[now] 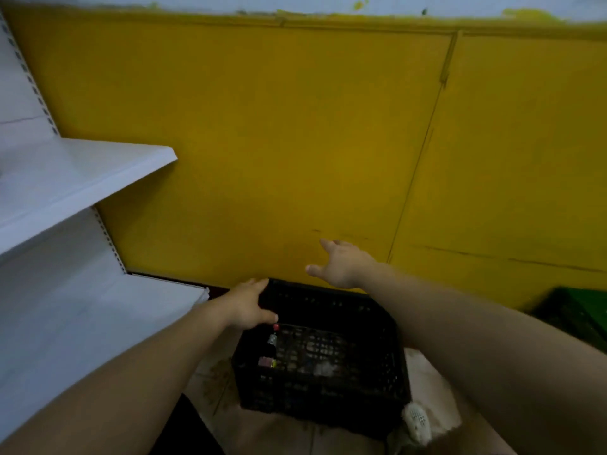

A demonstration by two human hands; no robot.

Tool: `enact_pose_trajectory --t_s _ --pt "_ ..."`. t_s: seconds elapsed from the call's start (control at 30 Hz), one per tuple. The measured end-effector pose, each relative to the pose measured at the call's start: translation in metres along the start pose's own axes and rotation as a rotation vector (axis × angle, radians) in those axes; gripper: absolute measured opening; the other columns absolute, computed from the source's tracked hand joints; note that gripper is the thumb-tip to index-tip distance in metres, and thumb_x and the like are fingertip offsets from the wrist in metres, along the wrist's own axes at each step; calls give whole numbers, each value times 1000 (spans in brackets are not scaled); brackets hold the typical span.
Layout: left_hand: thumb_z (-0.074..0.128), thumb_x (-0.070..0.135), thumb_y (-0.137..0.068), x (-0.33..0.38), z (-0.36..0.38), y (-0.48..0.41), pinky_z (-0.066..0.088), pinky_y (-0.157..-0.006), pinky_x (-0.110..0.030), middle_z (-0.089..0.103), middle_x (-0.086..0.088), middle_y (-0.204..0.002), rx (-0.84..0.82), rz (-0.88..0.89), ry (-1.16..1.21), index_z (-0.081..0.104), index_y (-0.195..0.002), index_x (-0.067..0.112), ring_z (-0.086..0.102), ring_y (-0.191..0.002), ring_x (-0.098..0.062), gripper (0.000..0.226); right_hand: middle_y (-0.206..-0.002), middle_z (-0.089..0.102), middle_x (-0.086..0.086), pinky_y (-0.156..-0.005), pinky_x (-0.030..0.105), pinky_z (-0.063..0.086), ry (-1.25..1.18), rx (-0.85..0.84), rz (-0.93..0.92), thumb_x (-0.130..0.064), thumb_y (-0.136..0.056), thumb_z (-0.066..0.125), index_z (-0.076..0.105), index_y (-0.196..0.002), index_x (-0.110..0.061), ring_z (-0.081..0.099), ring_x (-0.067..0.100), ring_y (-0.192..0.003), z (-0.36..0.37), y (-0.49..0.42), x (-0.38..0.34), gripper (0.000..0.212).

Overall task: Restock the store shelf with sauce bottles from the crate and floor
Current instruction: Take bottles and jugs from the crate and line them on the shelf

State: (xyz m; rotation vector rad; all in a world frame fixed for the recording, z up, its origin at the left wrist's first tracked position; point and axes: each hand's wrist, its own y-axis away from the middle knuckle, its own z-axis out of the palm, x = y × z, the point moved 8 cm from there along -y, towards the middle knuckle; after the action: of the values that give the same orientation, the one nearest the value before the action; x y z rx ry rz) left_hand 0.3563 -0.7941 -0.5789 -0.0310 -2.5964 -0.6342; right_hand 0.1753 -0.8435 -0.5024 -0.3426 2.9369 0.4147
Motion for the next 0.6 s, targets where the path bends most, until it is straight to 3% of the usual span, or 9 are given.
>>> enact_pose_trajectory --t_s 0.23,0.3,0.43,0.6 --pt "66 47 -85 -35 80 -88 26 -116 -39 5 -1 -160 -205 -125 154 4 -153 23 17 -145 -25 95 -163 5 7 -116 51 23 -72 -282 48 -68 -92 38 0 -156 -23 15 33 -148 106 -71 56 87" --pt "64 41 -88 -45 101 -112 32 -112 -35 15 -2 -158 -234 -156 200 7 -154 21 28 -141 -24 90 -163 4 6 -116 51 22 -120 -340 52 -67 -93 38 0 -156 -22 13 32 -148 137 -95 71 86" --pt "58 31 -94 -70 135 -158 41 -98 -28 17 -5 -158 -296 -259 308 5 -154 18 39 -135 -25 82 -163 3 8 -114 48 28 -202 -458 106 -64 -94 38 0 -156 -19 20 33 -146 198 -146 94 85" --pt "66 32 -88 -121 183 -224 47 -101 -43 39 -8 -149 -342 -355 395 19 -152 20 51 -122 -28 80 -163 6 7 -110 44 34 -340 -545 162 -64 -94 39 0 -156 -19 30 33 -142 279 -209 104 85"
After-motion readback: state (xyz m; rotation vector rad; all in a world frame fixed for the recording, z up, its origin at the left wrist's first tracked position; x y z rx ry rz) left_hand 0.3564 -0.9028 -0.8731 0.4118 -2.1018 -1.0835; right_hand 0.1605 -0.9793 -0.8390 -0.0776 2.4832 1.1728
